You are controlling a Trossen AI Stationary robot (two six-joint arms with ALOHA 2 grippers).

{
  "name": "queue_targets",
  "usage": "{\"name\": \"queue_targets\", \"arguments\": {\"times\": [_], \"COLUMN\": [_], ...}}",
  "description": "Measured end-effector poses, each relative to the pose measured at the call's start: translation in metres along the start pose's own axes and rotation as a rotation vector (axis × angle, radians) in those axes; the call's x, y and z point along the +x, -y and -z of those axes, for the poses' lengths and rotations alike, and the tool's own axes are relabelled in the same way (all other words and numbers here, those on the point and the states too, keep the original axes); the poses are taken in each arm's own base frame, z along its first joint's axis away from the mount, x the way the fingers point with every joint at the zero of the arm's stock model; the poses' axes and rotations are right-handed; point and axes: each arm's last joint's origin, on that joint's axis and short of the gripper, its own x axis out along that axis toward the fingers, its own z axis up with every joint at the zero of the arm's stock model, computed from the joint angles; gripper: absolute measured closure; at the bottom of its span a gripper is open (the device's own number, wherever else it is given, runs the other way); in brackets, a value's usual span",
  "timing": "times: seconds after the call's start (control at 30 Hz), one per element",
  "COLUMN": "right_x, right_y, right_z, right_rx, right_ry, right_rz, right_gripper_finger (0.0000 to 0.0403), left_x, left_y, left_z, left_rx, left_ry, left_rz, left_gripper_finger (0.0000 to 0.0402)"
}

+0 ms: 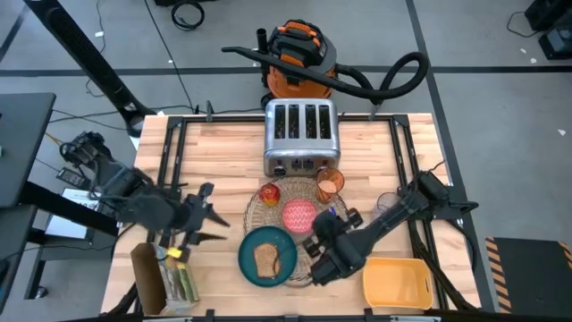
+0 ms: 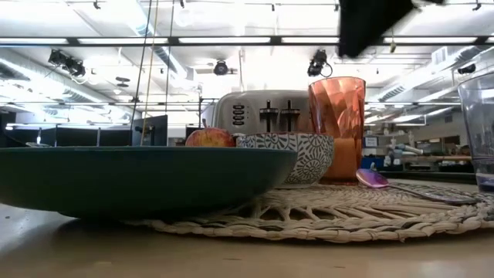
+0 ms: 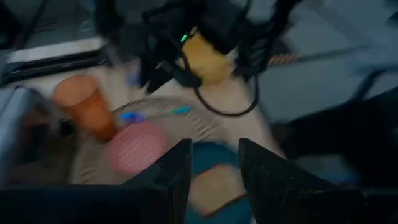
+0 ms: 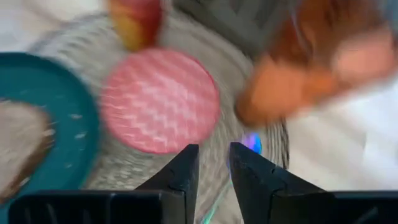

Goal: Arrange a breakfast setting
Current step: Pour the yellow cereal from the cereal box into the red patterned bowl

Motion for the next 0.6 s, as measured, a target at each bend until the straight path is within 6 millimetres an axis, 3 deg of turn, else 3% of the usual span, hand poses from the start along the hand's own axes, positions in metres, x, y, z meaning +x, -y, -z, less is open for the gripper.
{"name": "queue_targets", "arguments": {"times": [0.17,0.37,0.6], "right_x": [-0.024,-0.034,-0.028], "right_y": [-0.005,0.002,0.003], "right_z": [-0.015,-0.032,-0.052], "right_rx": [-0.265,-0.469,-0.628], "right_ry": [0.114,0.194,0.343], "right_rz": [-0.074,-0.081,0.005], "right_gripper_finger": [0.0306,0.0307,0.0307], "left_x": [-0.016,-0.014,-0.013], "left_y": [0.023,0.047,0.075], "left_z": [-0.028,-0.048,-0.044], "left_rx": [-0.130,-0.452,-0.926], "left_ry": [0.052,-0.055,-0.338], "left_rz": [0.110,0.141,0.146], "left_gripper_finger": [0.0269,0.0274,0.0274]}}
